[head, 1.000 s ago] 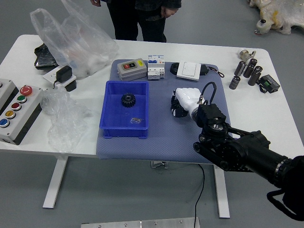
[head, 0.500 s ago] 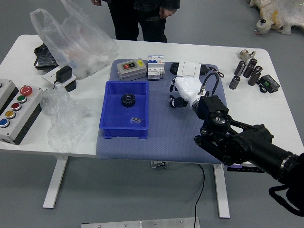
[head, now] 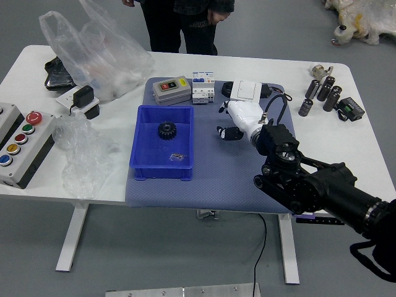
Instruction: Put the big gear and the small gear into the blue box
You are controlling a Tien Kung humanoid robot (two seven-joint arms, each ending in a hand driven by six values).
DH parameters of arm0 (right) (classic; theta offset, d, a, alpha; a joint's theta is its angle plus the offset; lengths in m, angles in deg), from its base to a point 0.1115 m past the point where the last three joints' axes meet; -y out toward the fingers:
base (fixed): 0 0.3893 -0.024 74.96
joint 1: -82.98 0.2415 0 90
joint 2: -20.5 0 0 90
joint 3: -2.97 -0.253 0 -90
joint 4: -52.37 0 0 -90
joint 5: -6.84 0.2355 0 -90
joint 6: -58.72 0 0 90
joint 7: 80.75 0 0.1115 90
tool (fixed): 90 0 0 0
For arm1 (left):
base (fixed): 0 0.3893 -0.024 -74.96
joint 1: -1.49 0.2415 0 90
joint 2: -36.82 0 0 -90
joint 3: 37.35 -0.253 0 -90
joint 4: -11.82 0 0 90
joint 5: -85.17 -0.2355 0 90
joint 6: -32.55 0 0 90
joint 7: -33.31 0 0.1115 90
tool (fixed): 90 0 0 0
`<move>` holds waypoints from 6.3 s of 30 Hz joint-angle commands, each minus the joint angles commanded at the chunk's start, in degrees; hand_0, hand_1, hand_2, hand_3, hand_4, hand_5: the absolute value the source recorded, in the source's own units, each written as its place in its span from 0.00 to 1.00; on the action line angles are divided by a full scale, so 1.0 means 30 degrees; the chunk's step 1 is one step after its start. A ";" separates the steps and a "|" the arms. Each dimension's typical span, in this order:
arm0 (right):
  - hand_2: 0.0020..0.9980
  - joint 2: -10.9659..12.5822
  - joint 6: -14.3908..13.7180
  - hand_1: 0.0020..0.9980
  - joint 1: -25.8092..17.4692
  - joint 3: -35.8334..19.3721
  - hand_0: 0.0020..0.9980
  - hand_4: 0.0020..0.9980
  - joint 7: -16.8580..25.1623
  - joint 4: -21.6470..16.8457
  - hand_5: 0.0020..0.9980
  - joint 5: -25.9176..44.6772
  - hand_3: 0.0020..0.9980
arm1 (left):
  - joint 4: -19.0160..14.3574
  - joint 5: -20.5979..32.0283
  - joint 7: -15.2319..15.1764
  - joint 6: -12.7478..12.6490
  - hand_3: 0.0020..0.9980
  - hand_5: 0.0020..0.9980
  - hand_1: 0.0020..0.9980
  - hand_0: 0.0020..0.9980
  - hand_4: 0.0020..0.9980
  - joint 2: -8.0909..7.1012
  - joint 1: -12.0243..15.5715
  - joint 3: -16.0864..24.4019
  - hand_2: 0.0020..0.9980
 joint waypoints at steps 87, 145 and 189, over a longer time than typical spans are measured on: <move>0.80 0.0873 -0.2361 0.70 -0.0385 0.0651 0.42 0.52 0.1212 -0.6416 0.34 0.0910 0.73 | 0.0000 0.0082 -0.0030 -0.0034 0.66 0.36 0.48 0.62 0.70 0.0149 -0.0062 0.0011 0.50; 0.67 0.3693 -0.2912 0.62 -1.2835 -1.8677 0.66 0.69 1.3028 -0.9725 0.45 2.1366 0.67 | 0.0000 0.1585 -0.1551 0.0044 0.65 0.33 0.47 0.62 0.69 -0.0253 -0.0424 -0.1432 0.49; 0.52 0.2977 -0.4626 0.43 -1.3853 -2.3200 0.45 0.69 1.2645 -1.0641 0.50 2.1473 0.61 | -0.0325 0.4829 -0.2279 0.0036 0.65 0.31 0.45 0.62 0.69 -0.0600 -0.0238 -0.5011 0.49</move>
